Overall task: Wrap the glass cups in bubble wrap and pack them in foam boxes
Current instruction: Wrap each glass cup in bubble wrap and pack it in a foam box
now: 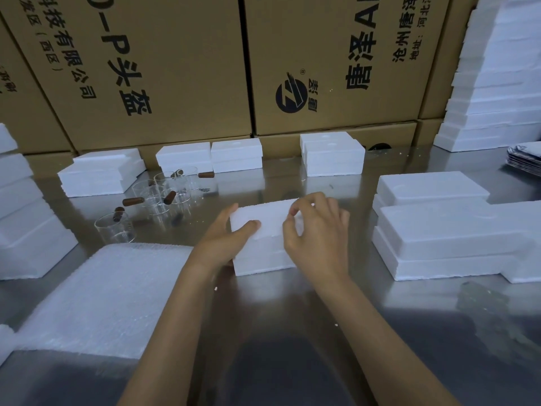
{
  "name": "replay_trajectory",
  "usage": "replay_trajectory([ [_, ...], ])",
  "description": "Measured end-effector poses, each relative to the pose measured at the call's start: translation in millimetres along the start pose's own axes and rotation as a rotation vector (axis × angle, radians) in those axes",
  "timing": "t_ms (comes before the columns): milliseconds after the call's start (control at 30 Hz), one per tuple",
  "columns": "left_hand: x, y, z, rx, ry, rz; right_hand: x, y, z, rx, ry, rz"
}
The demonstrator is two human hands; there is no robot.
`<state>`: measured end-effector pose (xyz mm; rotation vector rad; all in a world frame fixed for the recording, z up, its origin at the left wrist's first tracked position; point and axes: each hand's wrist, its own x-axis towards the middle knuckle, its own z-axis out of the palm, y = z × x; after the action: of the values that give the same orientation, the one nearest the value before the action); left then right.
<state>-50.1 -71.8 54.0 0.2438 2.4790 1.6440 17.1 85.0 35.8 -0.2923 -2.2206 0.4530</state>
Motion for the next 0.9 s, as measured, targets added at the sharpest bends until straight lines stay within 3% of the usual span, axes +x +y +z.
replay_trajectory([
  [133, 21.2, 7.1, 30.3, 0.092, 0.072, 0.050, -5.0, -3.4, 6.5, -0.037, -0.039, -0.020],
  [533, 73.8, 44.7, 115.3, 0.063, -0.016, 0.077, 5.1, 31.9, 14.2, 0.102, -0.143, 0.221],
  [733, 79.1, 56.7, 127.2, -0.036, -0.145, 0.064, 3.9, 28.7, 21.2, 0.226, 0.077, 0.293],
  [900, 75.7, 71.3, 136.9, -0.077, -0.251, 0.033, 4.3, 32.6, 22.8, 0.259, 0.145, 0.322],
])
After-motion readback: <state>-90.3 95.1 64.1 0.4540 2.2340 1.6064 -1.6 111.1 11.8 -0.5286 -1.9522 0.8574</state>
